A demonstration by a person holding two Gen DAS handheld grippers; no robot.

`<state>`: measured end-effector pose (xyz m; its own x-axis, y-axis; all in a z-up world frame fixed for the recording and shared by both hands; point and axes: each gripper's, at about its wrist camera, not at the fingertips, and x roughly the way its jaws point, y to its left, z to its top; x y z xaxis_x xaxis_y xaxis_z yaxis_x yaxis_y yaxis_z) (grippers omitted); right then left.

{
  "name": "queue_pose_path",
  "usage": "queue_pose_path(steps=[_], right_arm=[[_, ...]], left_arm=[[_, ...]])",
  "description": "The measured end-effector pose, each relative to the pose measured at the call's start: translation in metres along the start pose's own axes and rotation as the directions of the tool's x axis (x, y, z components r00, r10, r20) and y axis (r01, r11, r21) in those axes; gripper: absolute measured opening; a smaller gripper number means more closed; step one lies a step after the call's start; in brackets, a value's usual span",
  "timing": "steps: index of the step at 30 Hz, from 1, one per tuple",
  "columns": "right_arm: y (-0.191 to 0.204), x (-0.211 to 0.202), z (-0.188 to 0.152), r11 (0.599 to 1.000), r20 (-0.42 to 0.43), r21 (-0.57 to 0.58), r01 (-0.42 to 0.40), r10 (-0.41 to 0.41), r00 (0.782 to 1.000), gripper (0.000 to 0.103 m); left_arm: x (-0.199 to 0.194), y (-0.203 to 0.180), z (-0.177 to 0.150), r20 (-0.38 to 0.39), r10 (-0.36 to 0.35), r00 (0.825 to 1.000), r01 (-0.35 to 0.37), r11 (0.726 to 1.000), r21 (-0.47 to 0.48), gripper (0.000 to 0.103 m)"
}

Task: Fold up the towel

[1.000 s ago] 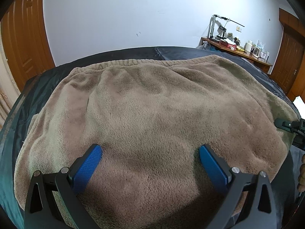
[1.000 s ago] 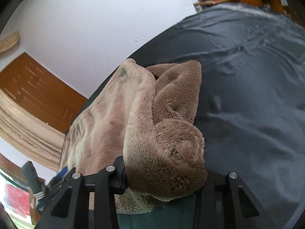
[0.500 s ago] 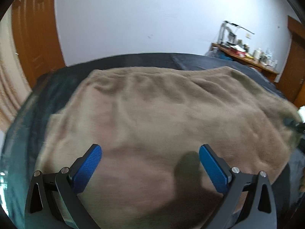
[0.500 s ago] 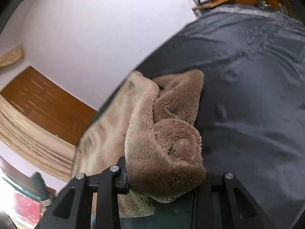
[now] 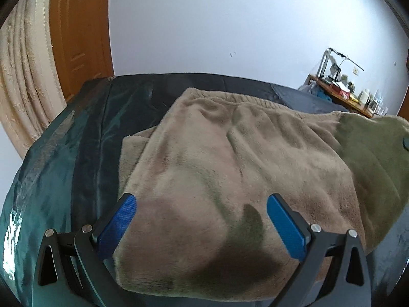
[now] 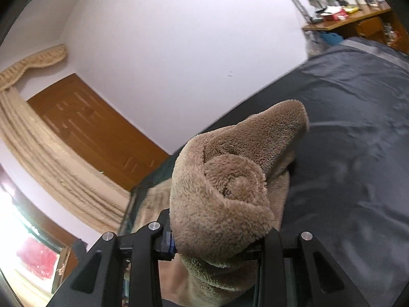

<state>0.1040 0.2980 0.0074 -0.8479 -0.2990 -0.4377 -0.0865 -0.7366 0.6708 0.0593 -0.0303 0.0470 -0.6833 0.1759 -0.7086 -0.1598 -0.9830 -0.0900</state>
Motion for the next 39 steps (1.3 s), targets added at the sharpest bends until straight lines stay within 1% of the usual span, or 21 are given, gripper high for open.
queue_pose_path(steps=[3,7,11,15,20,23,26,31,33,34,37,39], right_arm=[[0.016,0.01,0.003,0.999,-0.006,-0.001,-0.052,0.052,0.999,0.035],[0.038,0.025,0.008,0.995,-0.01,-0.013,-0.1,0.1,0.995,0.035],[0.067,0.043,0.007,0.989,-0.029,-0.035,-0.144,0.143,0.989,0.035],[0.099,0.069,0.003,0.98,-0.067,-0.069,-0.189,0.184,0.981,0.035],[0.143,0.107,-0.014,0.962,-0.131,-0.14,-0.236,0.218,0.967,0.035],[0.169,0.134,-0.035,0.945,-0.192,-0.194,-0.264,0.227,0.955,0.035],[0.192,0.158,-0.064,0.926,-0.264,-0.231,-0.298,0.235,0.936,0.035],[0.214,0.186,-0.114,0.888,-0.365,-0.322,-0.329,0.204,0.908,0.035],[0.219,0.191,-0.131,0.866,-0.396,-0.382,-0.324,0.164,0.904,0.035],[0.221,0.195,-0.141,0.852,-0.402,-0.422,-0.31,0.131,0.906,0.035],[0.23,0.205,-0.155,0.809,-0.388,-0.522,-0.271,0.057,0.92,0.035],[0.237,0.209,-0.165,0.77,-0.367,-0.589,-0.244,0.014,0.93,0.035]], left_arm=[[-0.002,0.011,-0.001,0.008,-0.006,1.0,0.006,1.0,-0.023,0.102],[-0.004,0.036,-0.004,0.019,-0.016,1.0,0.018,0.995,-0.097,0.102],[-0.005,0.063,-0.007,0.035,-0.03,0.999,0.036,0.982,-0.187,0.102],[-0.005,0.086,-0.011,0.038,-0.013,0.999,0.022,0.963,-0.269,0.102],[-0.012,0.107,-0.015,0.051,0.078,0.996,-0.055,0.934,-0.352,0.102],[-0.013,0.12,-0.018,0.041,0.113,0.993,-0.087,0.911,-0.404,0.102],[-0.011,0.13,-0.02,0.012,0.139,0.99,-0.12,0.889,-0.443,0.102],[-0.009,0.145,-0.027,-0.024,0.148,0.989,-0.14,0.85,-0.507,0.102],[-0.01,0.151,-0.029,-0.029,0.153,0.988,-0.145,0.833,-0.533,0.102],[-0.01,0.154,-0.03,-0.031,0.157,0.987,-0.148,0.825,-0.546,0.102],[-0.013,0.16,-0.032,-0.024,0.174,0.984,-0.157,0.806,-0.57,0.102],[-0.014,0.16,-0.032,-0.023,0.176,0.984,-0.157,0.805,-0.572,0.102]])
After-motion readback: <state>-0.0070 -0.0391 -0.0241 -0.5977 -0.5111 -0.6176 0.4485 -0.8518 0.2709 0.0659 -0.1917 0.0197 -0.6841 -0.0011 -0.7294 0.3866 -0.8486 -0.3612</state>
